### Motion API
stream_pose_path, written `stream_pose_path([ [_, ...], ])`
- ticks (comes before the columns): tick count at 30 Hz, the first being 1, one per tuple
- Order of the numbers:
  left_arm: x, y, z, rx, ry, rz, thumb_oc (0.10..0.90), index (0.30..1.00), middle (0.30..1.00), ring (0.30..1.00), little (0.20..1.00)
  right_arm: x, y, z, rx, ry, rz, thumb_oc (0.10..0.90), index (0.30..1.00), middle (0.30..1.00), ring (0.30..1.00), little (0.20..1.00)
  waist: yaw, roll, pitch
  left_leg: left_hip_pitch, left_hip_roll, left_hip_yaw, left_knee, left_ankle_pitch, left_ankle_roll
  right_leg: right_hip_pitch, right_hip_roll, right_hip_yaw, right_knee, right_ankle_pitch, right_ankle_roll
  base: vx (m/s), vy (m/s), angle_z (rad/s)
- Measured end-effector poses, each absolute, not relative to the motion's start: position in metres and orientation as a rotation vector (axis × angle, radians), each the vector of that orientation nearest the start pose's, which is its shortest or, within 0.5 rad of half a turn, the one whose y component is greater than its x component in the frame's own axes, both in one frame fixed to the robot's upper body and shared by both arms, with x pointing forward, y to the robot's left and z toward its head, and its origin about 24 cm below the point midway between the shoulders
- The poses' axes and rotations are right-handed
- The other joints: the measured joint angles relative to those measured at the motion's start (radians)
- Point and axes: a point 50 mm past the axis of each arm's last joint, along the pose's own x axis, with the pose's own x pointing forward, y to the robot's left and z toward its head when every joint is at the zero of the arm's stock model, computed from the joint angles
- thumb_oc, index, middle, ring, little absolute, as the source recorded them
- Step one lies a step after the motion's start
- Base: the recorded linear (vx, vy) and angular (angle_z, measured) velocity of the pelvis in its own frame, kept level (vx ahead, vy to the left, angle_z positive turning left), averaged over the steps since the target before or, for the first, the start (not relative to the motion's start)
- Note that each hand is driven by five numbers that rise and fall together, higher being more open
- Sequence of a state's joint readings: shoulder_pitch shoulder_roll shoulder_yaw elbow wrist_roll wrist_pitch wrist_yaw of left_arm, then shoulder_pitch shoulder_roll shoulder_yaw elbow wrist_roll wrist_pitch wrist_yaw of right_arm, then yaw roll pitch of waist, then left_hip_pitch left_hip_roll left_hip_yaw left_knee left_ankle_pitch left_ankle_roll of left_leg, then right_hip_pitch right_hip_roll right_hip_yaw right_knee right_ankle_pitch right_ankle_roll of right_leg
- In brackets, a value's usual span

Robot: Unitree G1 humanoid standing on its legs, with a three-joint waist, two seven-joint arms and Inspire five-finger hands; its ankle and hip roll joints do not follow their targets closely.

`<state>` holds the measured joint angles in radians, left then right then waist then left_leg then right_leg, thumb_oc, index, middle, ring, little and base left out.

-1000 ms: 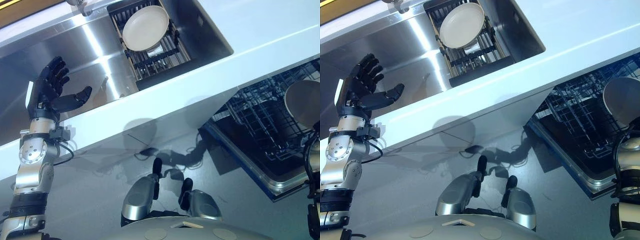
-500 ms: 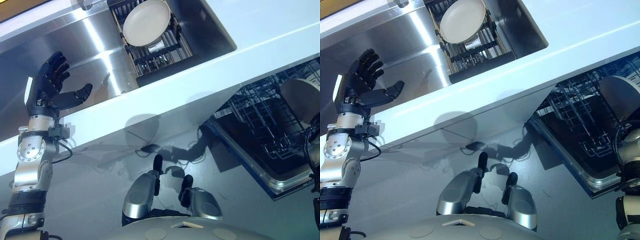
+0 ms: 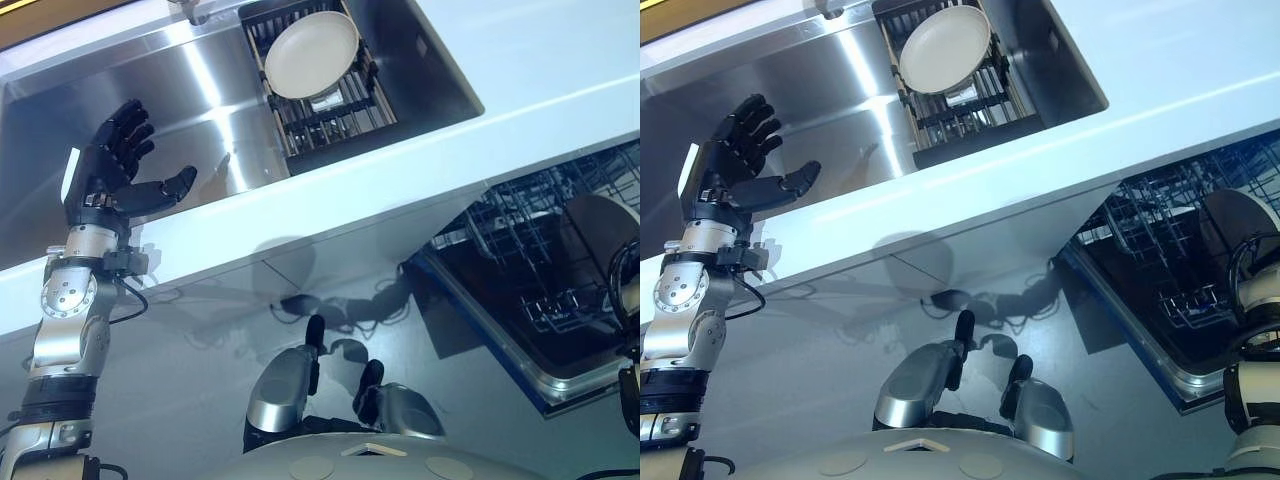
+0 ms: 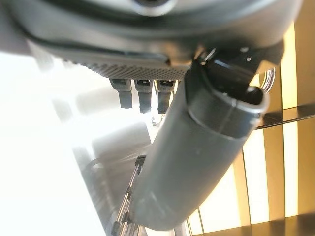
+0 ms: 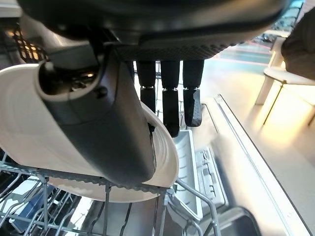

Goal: Pick up plates and place into dishwasher.

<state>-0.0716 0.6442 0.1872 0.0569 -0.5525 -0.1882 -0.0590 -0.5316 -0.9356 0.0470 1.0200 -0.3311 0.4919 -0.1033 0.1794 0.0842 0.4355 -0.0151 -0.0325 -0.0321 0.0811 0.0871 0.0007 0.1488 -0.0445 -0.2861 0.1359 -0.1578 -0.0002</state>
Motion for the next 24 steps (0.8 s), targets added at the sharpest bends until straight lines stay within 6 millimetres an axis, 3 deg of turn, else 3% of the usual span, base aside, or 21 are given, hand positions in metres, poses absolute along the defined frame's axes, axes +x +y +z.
stream_pose_path([
  [1,0.258,0.298,0.137,0.105,-0.31,0.098,0.8,0.9,0.9,0.9,0.9,0.239,-0.454,0.1,-1.031,0.918,-0.791,0.424,0.578,0.578,0.578,0.524,0.01,0.0,0.0,0.006,0.003,0.0,0.0,-0.003,0.0,0.008,0.001,0.001,-0.004,0.0,-0.001,0.04,0.051,0.03],
  [2,0.259,0.298,0.137,0.104,-0.308,0.093,0.8,0.9,0.9,0.9,0.9,0.237,-0.455,0.098,-1.021,0.93,-0.783,0.8,0.9,0.9,0.9,0.9,0.016,-0.002,0.0,0.011,0.005,0.0,0.0,-0.004,0.0,0.017,0.004,0.0,-0.012,0.003,-0.005,0.03,0.056,-0.01],
  [10,0.259,0.3,0.136,0.1,-0.299,0.086,0.8,0.9,0.9,0.9,0.9,0.25,-0.439,0.087,-0.841,0.847,-0.681,0.8,0.9,0.9,0.9,0.9,0.021,-0.014,-0.006,0.028,0.013,0.009,-0.001,-0.005,-0.003,0.029,0.01,0.01,-0.015,0.007,-0.01,0.02,0.068,-0.04],
  [16,0.254,0.302,0.133,0.097,-0.291,0.092,0.8,0.9,0.9,0.9,0.9,0.27,-0.414,0.112,-0.865,0.576,-0.677,0.8,0.9,0.9,0.9,0.9,0.019,-0.021,-0.019,0.027,0.012,0.029,-0.016,-0.002,0.003,0.011,0.007,0.031,-0.014,0.012,-0.009,-0.02,0.071,-0.1],
  [24,0.246,0.307,0.127,0.101,-0.265,0.113,0.8,0.9,0.9,0.9,0.9,0.249,-0.425,0.116,-0.902,0.505,-0.804,0.8,0.9,0.9,0.9,0.9,0.02,-0.07,-0.082,0.044,0.003,0.041,-0.055,0.0,0.009,0.018,0.005,0.043,-0.048,0.02,0.003,-0.03,0.067,-0.04],
])
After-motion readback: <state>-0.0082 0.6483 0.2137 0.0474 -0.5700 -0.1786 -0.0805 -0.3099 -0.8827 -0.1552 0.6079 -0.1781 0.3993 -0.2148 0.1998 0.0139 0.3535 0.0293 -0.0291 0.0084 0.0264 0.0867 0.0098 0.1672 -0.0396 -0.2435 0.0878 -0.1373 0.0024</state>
